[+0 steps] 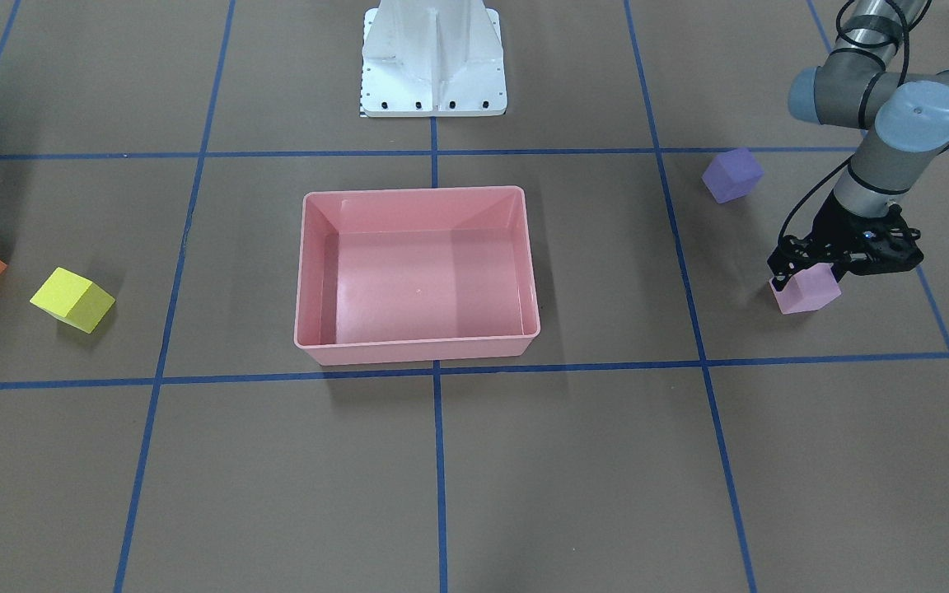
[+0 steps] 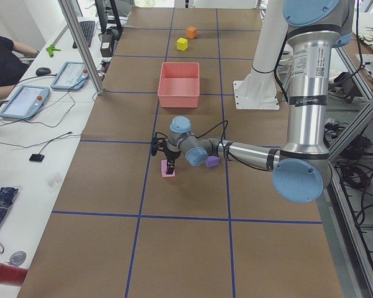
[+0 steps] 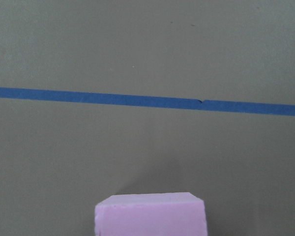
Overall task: Place blocks into pink bin with both arms
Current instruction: 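Carry the pink cube toward the bin while the right gripper reaches the yellow cube, then lower the pink cube into the bin and open the left gripper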
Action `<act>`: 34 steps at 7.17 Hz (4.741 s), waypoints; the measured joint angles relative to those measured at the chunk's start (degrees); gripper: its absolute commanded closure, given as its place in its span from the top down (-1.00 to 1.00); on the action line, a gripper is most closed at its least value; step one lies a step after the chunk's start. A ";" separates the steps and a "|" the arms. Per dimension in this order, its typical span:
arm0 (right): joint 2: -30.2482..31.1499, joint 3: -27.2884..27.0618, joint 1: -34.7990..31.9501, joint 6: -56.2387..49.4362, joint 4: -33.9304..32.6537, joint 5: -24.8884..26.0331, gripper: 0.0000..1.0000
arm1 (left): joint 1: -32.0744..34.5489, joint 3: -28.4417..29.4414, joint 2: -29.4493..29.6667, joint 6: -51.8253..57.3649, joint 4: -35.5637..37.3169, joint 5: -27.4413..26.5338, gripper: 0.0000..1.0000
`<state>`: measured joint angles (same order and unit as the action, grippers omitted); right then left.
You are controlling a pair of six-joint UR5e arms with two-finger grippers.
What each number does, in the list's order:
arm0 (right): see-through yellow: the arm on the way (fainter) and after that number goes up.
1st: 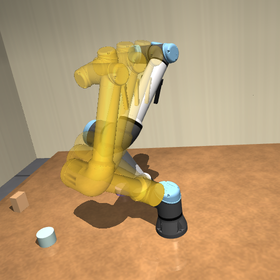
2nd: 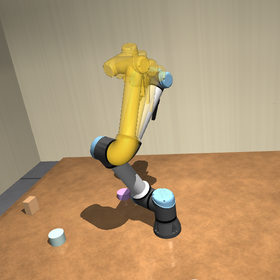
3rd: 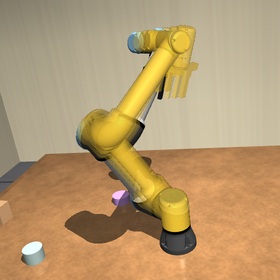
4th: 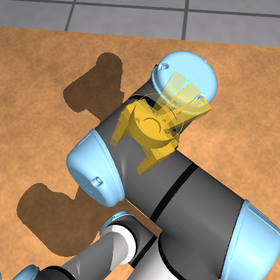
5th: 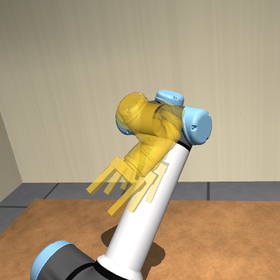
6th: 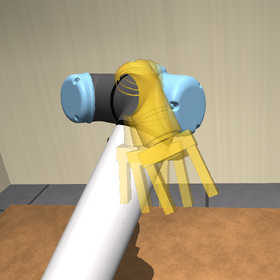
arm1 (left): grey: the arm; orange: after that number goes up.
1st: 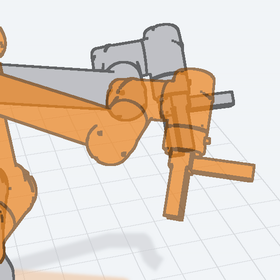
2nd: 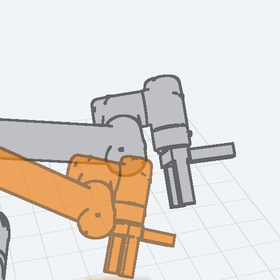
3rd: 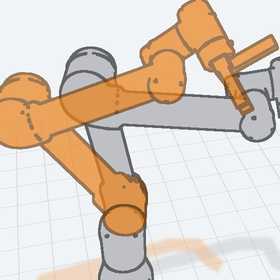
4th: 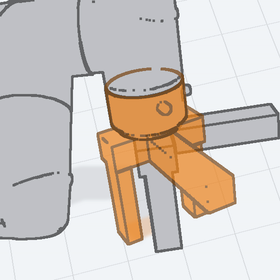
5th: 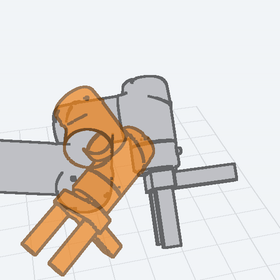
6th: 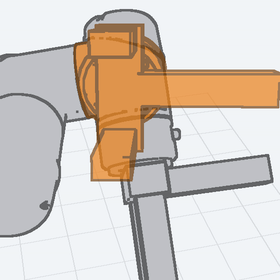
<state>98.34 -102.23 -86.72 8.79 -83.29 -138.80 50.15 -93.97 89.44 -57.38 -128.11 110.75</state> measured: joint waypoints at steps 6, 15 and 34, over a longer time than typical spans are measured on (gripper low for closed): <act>-2.23 -0.75 4.72 0.85 0.70 0.24 0.99 | 3.93 -7.34 2.35 -0.53 8.65 9.26 -1.00; -11.92 3.85 22.18 32.33 4.68 4.37 0.99 | 0.93 -14.32 43.23 -17.52 55.11 10.31 -1.00; -15.09 9.48 26.89 38.13 4.36 4.74 0.99 | -18.95 7.19 56.61 -37.64 36.97 -8.42 1.00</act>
<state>83.25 -92.75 -59.83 46.92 -78.92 -134.06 31.20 -86.78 146.04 -95.02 -91.14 102.33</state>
